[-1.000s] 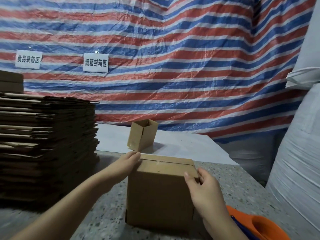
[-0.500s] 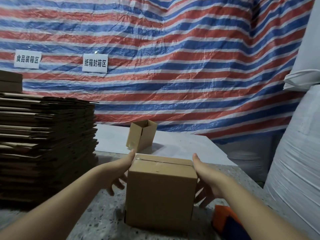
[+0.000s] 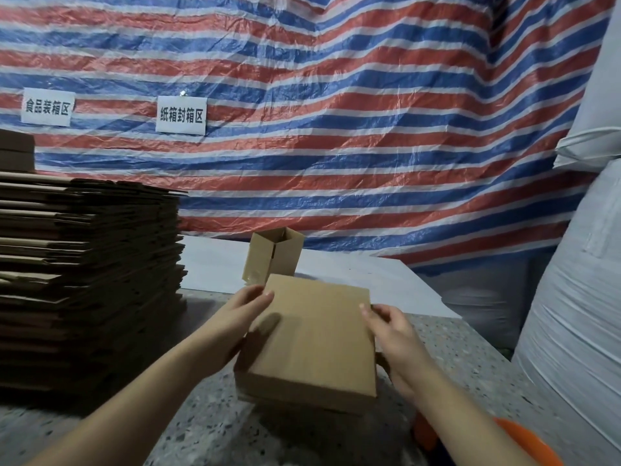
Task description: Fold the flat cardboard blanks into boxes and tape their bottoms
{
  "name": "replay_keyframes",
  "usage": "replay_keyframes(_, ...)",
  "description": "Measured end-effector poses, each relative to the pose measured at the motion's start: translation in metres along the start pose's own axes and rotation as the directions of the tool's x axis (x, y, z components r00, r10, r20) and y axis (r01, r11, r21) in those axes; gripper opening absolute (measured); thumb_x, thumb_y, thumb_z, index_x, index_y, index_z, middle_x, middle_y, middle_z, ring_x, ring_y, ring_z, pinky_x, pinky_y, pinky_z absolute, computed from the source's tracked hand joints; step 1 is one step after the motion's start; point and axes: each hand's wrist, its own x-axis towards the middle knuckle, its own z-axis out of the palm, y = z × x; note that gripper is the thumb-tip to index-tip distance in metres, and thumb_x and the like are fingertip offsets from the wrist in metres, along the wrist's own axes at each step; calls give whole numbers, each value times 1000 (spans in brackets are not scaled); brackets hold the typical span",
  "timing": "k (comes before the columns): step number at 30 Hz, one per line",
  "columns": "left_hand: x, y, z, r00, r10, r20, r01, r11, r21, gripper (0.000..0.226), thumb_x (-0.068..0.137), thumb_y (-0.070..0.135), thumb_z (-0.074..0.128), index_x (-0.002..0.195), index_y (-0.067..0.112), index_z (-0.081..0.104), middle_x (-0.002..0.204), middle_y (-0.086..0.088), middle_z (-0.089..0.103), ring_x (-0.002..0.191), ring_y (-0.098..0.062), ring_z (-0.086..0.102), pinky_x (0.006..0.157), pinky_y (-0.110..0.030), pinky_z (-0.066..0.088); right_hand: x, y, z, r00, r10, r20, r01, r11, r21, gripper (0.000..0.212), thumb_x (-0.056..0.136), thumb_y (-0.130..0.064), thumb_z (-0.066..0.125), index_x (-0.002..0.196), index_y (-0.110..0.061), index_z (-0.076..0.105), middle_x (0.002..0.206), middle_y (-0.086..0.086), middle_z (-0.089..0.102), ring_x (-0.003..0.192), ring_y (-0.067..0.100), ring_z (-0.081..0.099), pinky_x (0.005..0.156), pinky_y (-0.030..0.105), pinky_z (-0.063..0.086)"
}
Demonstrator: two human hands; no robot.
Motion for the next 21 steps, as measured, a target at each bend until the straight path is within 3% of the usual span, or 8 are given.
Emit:
replay_keyframes(2,-1,-9,1,996,93,-10,-93,995,-37,51,89,43,62,137,32,47,119,11,59,110,-12,57,93,-33,50,-2,10,1,985,-167,-35,163,982,-95,62,92,-22,72,146,-16,44,139,-3,56,125,18,56,102,47,52)
replay_keyframes(4,-2,-14,-1,987,156,-39,-159,982,-104,40,88,32,68,126,32,54,106,17,69,95,-2,67,76,-21,56,-5,17,-1,970,-244,-2,240,958,-157,75,88,-11,76,152,-17,38,146,-6,48,134,14,48,110,46,46)
replay_keyframes(6,-2,-20,-2,974,213,-72,-220,971,-98,38,89,24,69,125,29,58,109,13,71,94,-1,70,71,-16,55,-5,23,-2,957,-288,32,287,931,-224,78,86,-7,77,153,-18,38,148,-7,48,136,10,46,113,40,43)
replay_keyframes(11,-4,-30,-4,940,339,-46,-334,938,90,41,87,38,65,127,41,56,113,25,69,106,7,62,76,-8,51,-6,28,0,947,-310,80,318,877,-360,71,92,-13,72,152,-26,38,150,-13,44,139,10,43,115,40,41)
replay_keyframes(15,7,-36,-1,936,348,-58,-332,924,188,49,88,38,65,134,39,49,133,15,59,125,-8,54,103,-33,48,6,29,8,958,-287,-5,251,845,-472,71,93,-21,70,154,-29,34,152,-12,43,140,14,42,114,43,42)
replay_keyframes(18,22,-41,10,903,416,-112,-365,877,313,52,92,31,64,136,46,38,131,22,48,123,-1,45,86,-9,45,29,25,15,961,-266,-80,183,823,-538,66,94,-21,70,151,-29,38,146,-8,50,136,17,47,109,41,44)
replay_keyframes(19,28,-42,13,896,425,-130,-365,870,331,56,92,30,64,137,46,35,132,22,45,122,0,43,83,-7,43,39,23,17,963,-250,-99,155,818,-554,66,94,-21,70,151,-29,38,146,-6,52,135,18,48,108,41,45)
replay_keyframes(21,45,-44,18,881,442,-168,-359,856,371,62,89,29,69,140,43,36,140,18,45,126,-2,42,97,-20,45,65,20,19,971,-202,-127,98,821,-562,68,94,-19,69,153,-26,35,148,-2,50,136,22,48,109,45,45)
